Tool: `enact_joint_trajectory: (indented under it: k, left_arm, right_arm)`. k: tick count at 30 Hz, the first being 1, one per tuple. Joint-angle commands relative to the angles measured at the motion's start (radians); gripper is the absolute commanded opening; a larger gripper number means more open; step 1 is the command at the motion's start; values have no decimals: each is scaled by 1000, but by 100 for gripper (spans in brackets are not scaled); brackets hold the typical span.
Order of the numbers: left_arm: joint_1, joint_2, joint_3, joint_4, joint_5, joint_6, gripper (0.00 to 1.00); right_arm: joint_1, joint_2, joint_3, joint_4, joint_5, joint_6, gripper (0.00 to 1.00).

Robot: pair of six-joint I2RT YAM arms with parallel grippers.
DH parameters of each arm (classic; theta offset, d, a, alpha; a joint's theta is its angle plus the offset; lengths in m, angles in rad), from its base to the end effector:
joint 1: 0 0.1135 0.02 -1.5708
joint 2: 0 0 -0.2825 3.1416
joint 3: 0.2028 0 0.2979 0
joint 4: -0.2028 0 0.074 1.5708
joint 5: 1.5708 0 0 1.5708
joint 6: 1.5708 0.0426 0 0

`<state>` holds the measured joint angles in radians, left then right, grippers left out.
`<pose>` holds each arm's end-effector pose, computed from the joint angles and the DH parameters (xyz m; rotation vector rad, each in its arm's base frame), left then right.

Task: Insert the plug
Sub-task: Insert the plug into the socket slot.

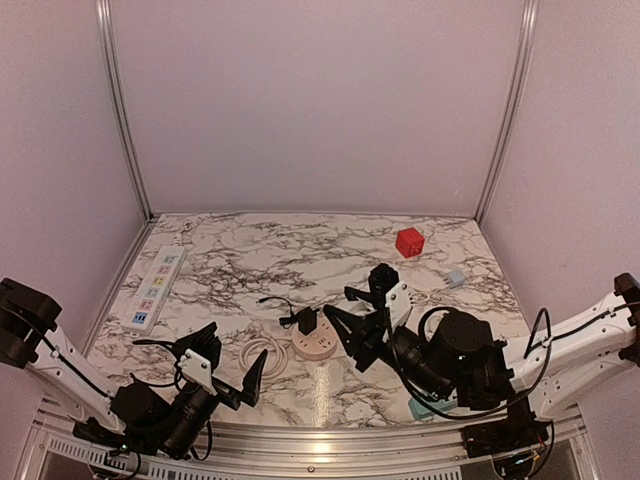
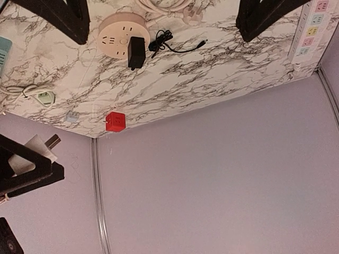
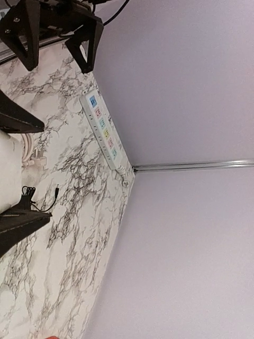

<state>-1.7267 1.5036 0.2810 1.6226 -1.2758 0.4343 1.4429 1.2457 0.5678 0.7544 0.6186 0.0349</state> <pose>0.0035 -0.2400 0.1752 0.3472 1.4230 -0.3091 0.0632 0.2974 0.2532 -0.5638 1.4459 0.7201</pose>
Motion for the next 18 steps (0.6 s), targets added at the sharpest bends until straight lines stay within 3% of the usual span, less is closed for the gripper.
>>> enact_joint_trajectory:
  k: [1,7,12,18]
  left_arm:
    - [5,-27,-12,155,-4,1,99]
    - [5,-52,-29,154,2,4,99]
    - [5,-86,-52,154,9,8,99]
    - [6,-100,-64,153,17,3,99]
  right_arm:
    - [-104,76,86,-69,-99,-122,14]
    - [-266,229,156,-69,-236,-184,11]
    - [-391,347,156,-41,-364,-133,8]
    - [-410,452,160,-1,-437,-97,7]
